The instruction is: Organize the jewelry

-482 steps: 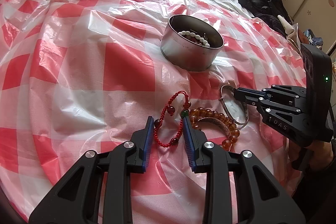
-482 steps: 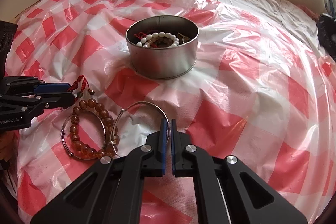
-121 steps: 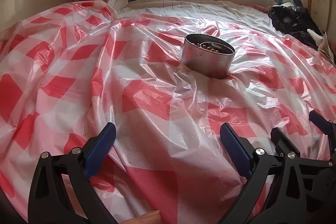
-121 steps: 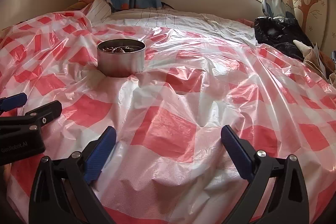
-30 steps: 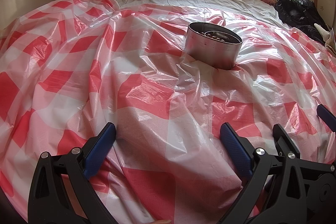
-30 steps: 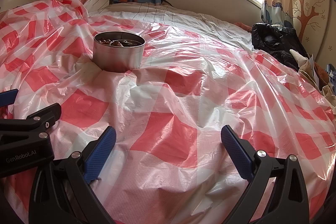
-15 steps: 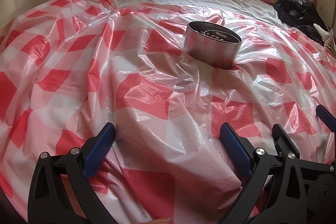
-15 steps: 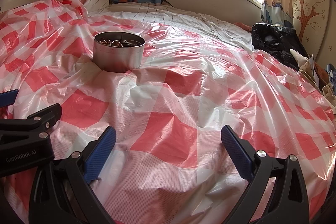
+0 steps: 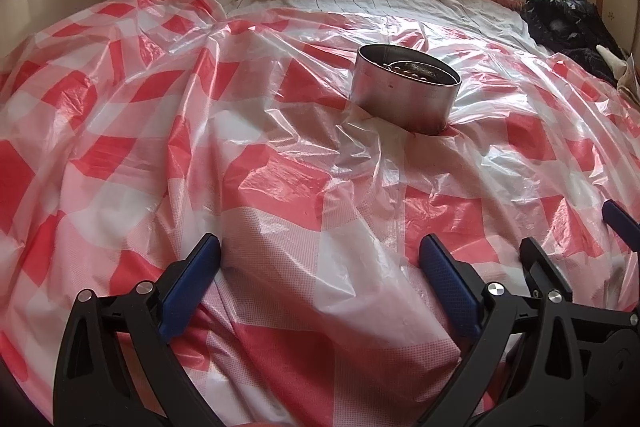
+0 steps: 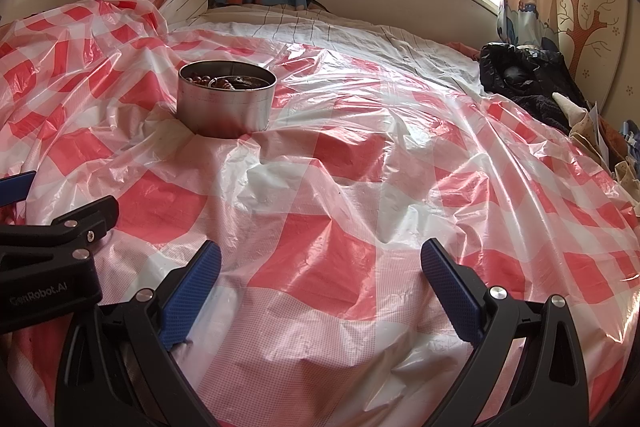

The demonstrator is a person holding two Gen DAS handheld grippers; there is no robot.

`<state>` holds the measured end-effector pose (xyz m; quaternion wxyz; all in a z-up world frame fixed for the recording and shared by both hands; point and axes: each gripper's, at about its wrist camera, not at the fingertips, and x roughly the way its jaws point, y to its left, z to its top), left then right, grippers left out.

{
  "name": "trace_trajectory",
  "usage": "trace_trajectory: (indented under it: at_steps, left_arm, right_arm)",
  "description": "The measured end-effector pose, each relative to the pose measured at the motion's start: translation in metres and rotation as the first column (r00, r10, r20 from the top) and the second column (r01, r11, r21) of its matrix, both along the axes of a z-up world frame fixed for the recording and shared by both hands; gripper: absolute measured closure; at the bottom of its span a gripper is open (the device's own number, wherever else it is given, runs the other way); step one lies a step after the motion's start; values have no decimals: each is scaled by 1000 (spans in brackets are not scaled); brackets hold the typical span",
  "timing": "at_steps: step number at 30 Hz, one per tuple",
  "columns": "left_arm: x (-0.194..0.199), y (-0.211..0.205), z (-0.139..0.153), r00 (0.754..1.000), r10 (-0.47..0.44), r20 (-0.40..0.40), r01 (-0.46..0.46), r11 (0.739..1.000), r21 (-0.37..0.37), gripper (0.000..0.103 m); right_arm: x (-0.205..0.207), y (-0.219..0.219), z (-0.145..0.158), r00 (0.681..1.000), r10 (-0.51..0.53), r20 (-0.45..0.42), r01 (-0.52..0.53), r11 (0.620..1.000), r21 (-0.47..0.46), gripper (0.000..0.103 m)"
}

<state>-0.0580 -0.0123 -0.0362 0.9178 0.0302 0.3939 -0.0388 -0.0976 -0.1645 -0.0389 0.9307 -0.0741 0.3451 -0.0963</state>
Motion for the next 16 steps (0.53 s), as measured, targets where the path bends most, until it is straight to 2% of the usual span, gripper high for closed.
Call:
trace_trajectory:
  at_steps: [7,16]
  left_arm:
    - [3,3,1,1000,4,-20,-4,1000,-28,7]
    - [6,3,0,1000,2,-26,-3,1000,-23,7]
  right_arm:
    - [1,0,0,1000,0,-3,0,1000,7,7]
    - [1,0,0,1000,0,-3,0,1000,6,7]
